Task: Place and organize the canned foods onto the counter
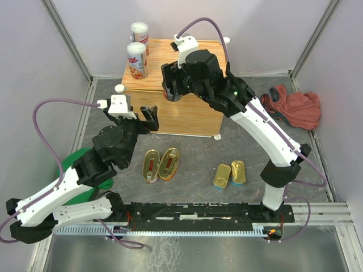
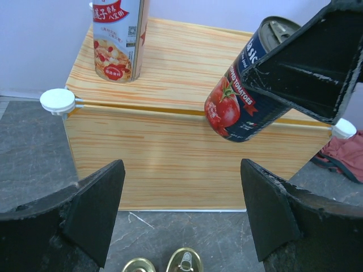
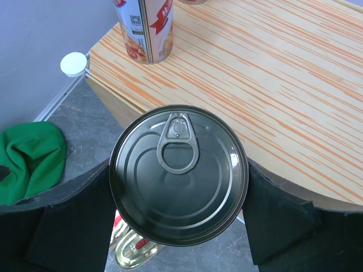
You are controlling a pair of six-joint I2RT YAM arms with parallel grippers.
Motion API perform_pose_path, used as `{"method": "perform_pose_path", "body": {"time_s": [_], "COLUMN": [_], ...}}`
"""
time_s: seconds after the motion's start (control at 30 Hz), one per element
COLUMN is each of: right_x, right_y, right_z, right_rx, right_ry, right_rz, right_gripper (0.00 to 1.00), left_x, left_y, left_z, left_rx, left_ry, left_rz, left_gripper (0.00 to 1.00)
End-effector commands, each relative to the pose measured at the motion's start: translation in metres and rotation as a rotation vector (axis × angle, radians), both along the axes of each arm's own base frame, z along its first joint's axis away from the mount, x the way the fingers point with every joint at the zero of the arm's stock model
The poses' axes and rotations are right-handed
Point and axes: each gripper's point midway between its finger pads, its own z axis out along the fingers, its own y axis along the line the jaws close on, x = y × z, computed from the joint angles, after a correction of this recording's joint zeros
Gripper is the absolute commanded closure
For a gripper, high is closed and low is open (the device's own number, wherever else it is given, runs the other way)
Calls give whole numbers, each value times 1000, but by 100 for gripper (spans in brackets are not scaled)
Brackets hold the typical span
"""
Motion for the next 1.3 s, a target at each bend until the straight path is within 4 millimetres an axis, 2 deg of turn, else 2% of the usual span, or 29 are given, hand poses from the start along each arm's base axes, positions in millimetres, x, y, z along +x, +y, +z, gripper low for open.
{"method": "perform_pose_path", "body": {"time_s": [0.0,0.17,0.5,0.73,1.2,1.27], "right_x": [-2,3,14,21,50,52], "right_y": [0,2,8,15,38,38], "right_z": [96,100,92,94,83,89], "right_rx": [234,237,213,224,195,213], "right_ry": [-219,-244,-254,-271,-319,-335], "right_rz": [0,-11,-37,-42,-71,-78], "right_gripper": [99,99,99,99,99,99], "left_x": [-3,-3,-6,-8,-8,-8], "left_y": [13,14,16,21,17,17], "left_z": [18,22,23,28,31,32], "left_rx": [-27,-33,-44,-39,0,2], "left_ry": [-56,-65,-75,-86,-101,-104], "left_rz": [35,34,27,29,0,-6], "left_gripper": [11,11,12,12,12,12]}}
